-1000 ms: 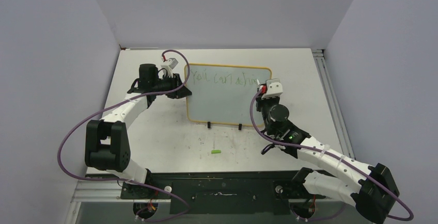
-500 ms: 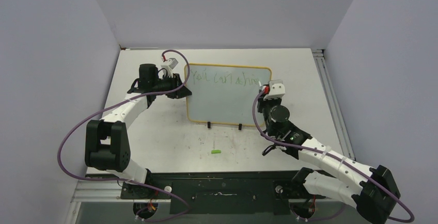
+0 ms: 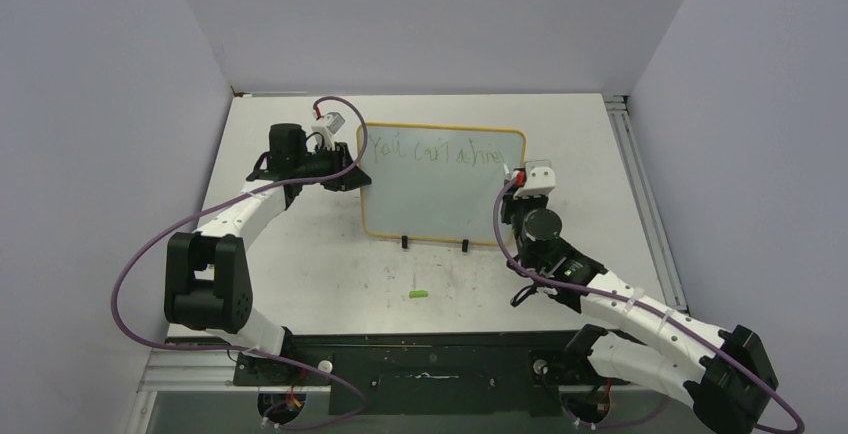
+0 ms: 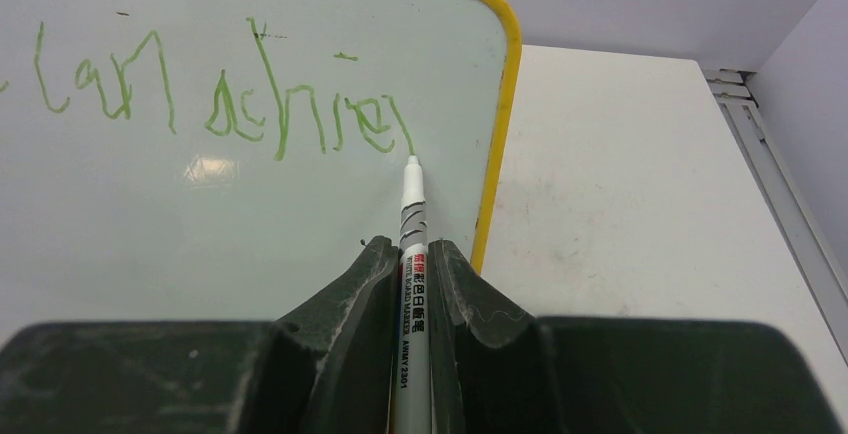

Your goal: Write a sentence on the whiteboard

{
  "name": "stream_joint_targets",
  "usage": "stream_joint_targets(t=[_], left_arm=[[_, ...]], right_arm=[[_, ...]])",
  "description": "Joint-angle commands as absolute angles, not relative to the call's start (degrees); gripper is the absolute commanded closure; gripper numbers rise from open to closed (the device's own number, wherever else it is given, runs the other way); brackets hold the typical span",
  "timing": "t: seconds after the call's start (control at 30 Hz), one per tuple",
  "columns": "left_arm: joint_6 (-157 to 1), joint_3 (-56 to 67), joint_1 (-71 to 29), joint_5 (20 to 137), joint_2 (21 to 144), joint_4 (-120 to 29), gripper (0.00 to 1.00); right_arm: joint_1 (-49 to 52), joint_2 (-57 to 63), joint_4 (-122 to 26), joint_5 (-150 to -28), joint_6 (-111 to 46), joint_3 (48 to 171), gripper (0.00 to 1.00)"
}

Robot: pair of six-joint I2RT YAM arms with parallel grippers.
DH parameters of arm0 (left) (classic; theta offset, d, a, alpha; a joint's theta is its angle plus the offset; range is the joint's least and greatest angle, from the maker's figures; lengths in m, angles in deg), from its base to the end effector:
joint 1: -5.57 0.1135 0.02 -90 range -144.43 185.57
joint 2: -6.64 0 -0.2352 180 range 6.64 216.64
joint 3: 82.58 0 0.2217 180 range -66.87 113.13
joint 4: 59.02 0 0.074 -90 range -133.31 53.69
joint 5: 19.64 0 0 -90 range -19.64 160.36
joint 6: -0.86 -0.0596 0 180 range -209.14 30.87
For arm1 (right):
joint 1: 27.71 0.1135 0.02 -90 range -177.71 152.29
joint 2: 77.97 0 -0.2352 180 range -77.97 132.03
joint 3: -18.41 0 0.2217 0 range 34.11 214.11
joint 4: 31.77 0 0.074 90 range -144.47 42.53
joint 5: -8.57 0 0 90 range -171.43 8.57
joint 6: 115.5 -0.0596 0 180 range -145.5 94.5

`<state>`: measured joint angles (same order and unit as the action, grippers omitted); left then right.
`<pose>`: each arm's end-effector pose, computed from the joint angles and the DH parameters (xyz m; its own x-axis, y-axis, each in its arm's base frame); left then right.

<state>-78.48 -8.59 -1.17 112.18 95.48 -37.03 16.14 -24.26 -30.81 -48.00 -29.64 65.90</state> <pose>0.3174 -0.0775 0.2208 -0.6994 -0.0562 -0.7125 0.4966 0.6788 -0.5409 0.1846 0.1318 0.2677 -0.0791 0.0075 -0.9968 -0.1773 0.9839 0.0215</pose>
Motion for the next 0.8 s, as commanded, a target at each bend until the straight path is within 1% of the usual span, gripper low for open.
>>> stream_joint_targets(t=[0.0,0.57,0.77], left_arm=[[-79.05,-6.28,-1.9,112.79,93.81,-37.69,0.72],[-79.18,-6.15,-1.9,112.62,93.9,-37.52,0.72],[-79.12,-6.14,-1.87,112.59,93.83,-37.51,0.72]], right_arm=[[15.71,-23.28,-27.48,-46.08,-28.64,67.94,0.95],[14.62,-21.79,-24.54,-46.84,-23.75,71.6,0.95],[14.65,-25.57,-25.24,-52.38,-24.27,69.29,0.95]])
